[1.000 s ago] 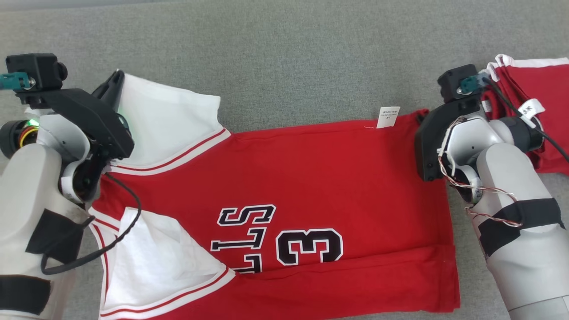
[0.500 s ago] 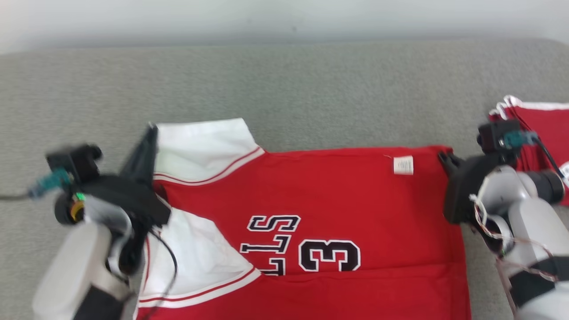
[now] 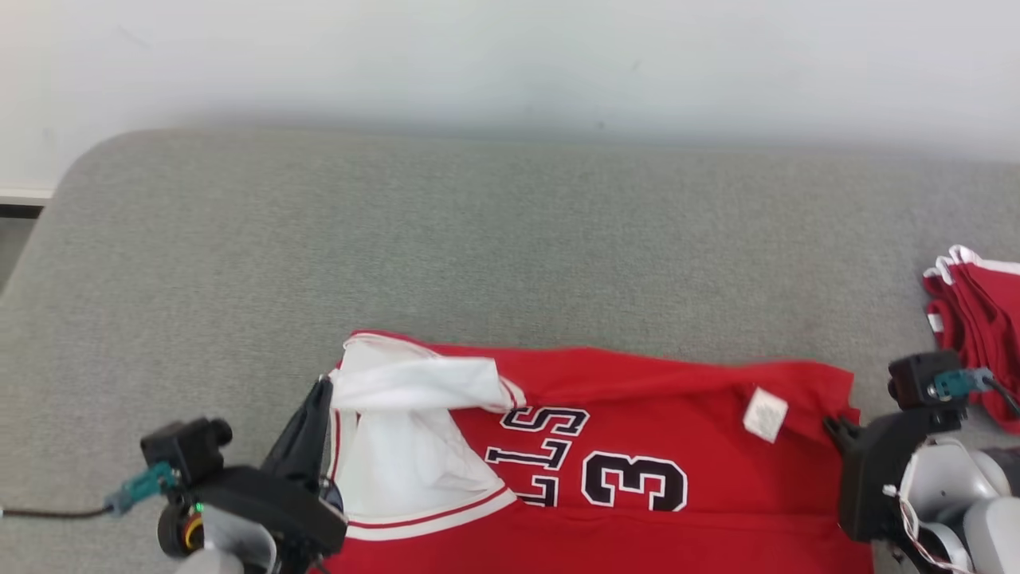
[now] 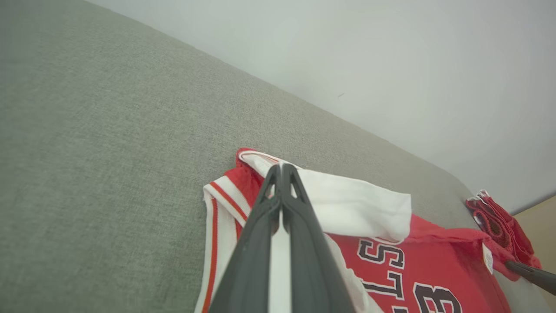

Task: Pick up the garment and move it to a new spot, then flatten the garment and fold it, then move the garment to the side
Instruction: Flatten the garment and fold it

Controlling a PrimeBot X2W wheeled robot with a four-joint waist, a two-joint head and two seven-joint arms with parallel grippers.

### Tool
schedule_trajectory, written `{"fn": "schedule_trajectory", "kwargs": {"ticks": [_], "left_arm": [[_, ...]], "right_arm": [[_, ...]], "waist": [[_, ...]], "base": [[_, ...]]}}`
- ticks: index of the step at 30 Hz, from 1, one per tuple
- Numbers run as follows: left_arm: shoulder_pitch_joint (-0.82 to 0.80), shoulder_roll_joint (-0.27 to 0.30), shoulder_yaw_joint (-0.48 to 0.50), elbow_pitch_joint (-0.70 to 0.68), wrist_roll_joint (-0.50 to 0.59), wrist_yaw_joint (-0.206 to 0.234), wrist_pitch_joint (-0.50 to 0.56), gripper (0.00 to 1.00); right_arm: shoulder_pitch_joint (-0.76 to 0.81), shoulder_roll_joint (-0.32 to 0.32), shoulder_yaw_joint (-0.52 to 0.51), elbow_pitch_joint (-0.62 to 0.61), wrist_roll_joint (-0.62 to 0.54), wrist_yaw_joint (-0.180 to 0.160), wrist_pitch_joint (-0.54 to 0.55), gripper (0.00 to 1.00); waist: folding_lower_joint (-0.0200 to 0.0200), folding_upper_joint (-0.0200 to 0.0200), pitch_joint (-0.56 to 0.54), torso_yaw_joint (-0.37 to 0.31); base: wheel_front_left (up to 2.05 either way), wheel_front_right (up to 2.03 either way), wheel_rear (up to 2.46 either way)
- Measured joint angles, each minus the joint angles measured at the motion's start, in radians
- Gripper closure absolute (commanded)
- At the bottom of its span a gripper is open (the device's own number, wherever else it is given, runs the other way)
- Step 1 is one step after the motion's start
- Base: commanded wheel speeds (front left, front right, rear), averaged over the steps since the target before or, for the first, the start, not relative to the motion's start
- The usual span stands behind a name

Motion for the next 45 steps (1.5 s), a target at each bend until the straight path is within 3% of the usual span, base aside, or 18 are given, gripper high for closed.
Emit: {"fn": "schedule_trajectory", "kwargs": {"ticks": [11, 22, 23, 24, 25, 26, 27, 28, 33, 39, 45], "left_arm": [[0.131, -0.013, -0.002, -0.044, -0.044, 0.030, 0.003, 1.00], [0.176, -0.015, -0.015, -0.023, -0.051, 0.048, 0.020, 1.00], [0.181, -0.015, -0.014, -0.020, -0.052, 0.048, 0.020, 1.00], [0.185, -0.015, -0.014, -0.017, -0.056, 0.049, 0.020, 1.00], [0.186, -0.013, -0.015, -0.014, -0.056, 0.049, 0.021, 1.00], [0.187, -0.011, -0.017, -0.012, -0.056, 0.049, 0.024, 1.00], [0.189, -0.008, -0.023, -0.010, -0.055, 0.049, 0.028, 0.76], [0.193, -0.006, -0.029, -0.007, -0.049, 0.048, 0.028, 0.00], [0.204, 0.013, -0.054, 0.012, 0.008, 0.064, 0.003, 0.00], [0.206, 0.036, -0.062, -0.036, 0.154, 0.074, -0.142, 0.00], [0.234, -0.045, 0.123, -0.253, 0.293, 0.046, -0.157, 0.00]], "right_arm": [[0.139, 0.006, -0.054, -0.119, -0.032, 0.000, 0.140, 1.00], [0.183, 0.021, -0.075, -0.127, -0.052, 0.000, 0.180, 1.00], [0.187, 0.026, -0.078, -0.124, -0.052, 0.000, 0.180, 0.92], [0.189, 0.033, -0.084, -0.122, -0.052, 0.000, 0.176, 0.07], [0.189, 0.040, -0.094, -0.120, -0.052, 0.000, 0.172, 0.00], [0.188, 0.043, -0.098, -0.117, -0.052, 0.000, 0.169, 0.00], [0.188, 0.047, -0.102, -0.114, -0.053, 0.000, 0.168, 0.00], [0.189, 0.052, -0.107, -0.112, -0.055, 0.000, 0.166, 0.00], [0.194, 0.076, -0.151, -0.113, -0.063, 0.000, 0.148, 0.00], [0.282, 0.123, -0.271, -0.161, 0.009, 0.000, 0.158, 0.00], [0.315, 0.213, -0.409, -0.288, 0.027, 0.000, 0.129, 0.00]], "waist": [[0.0000, 0.0000, -0.048, 0.026], [0.0001, 0.0000, -0.060, 0.022], [0.0001, 0.0000, -0.062, 0.022], [0.0001, 0.0001, -0.063, 0.022], [0.0001, 0.0000, -0.065, 0.022], [0.0001, 0.0000, -0.066, 0.023], [0.0001, 0.0001, -0.067, 0.024], [0.0002, 0.0001, -0.069, 0.025], [0.0001, 0.0000, -0.079, 0.032], [0.0001, 0.0000, -0.089, 0.067], [0.0002, 0.0000, -0.094, 0.113]], "base": [[0.00, 0.00, 0.00], [0.00, 0.00, 0.00], [0.00, 0.00, 0.00], [0.00, 0.00, 0.00], [0.00, 0.00, 0.00], [0.00, 0.00, 0.00], [0.00, 0.00, 0.00], [0.00, 0.00, 0.00], [0.00, 0.00, 0.00], [0.00, 0.00, 0.00], [0.00, 0.00, 0.00]]}}
